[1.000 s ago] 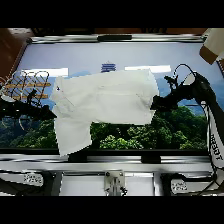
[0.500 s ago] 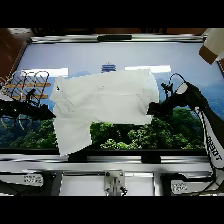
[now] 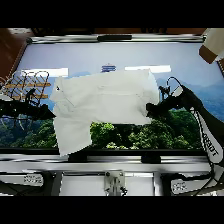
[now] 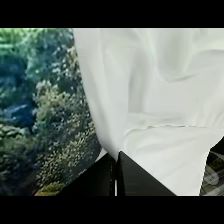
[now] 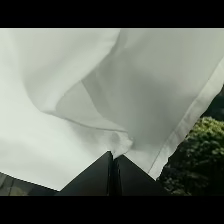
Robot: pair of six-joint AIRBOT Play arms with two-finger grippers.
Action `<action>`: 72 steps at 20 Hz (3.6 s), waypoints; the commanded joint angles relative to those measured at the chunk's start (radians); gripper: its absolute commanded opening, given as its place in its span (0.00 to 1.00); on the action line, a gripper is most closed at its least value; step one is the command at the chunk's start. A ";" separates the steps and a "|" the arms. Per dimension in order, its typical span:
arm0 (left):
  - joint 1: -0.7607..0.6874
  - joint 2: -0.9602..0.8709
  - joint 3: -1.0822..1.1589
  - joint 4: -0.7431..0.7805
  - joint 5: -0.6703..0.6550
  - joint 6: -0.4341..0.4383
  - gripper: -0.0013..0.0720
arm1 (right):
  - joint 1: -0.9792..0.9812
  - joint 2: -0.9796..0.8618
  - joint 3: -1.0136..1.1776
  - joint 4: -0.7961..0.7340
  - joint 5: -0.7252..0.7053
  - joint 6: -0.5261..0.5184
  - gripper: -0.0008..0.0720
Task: Fold the shirts.
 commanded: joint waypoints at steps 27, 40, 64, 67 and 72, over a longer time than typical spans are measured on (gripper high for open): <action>0.000 0.001 0.000 -0.029 -0.002 -0.002 0.07 | -0.085 0.074 -0.098 0.029 0.005 -0.124 0.76; 0.000 0.001 0.000 -0.029 -0.017 -0.002 0.07 | -0.085 0.025 -0.098 0.061 -0.008 -0.113 0.49; -0.025 0.531 0.954 -0.373 0.217 -0.070 0.06 | -0.086 0.715 0.601 -0.068 -0.126 -0.320 0.08; -0.025 0.690 1.051 -0.306 0.320 -0.142 0.06 | -0.086 0.878 0.711 -0.152 -0.131 -0.305 0.07; -0.025 0.904 1.028 -0.041 0.309 -0.275 0.06 | -0.086 1.071 0.721 -0.245 -0.076 -0.217 0.08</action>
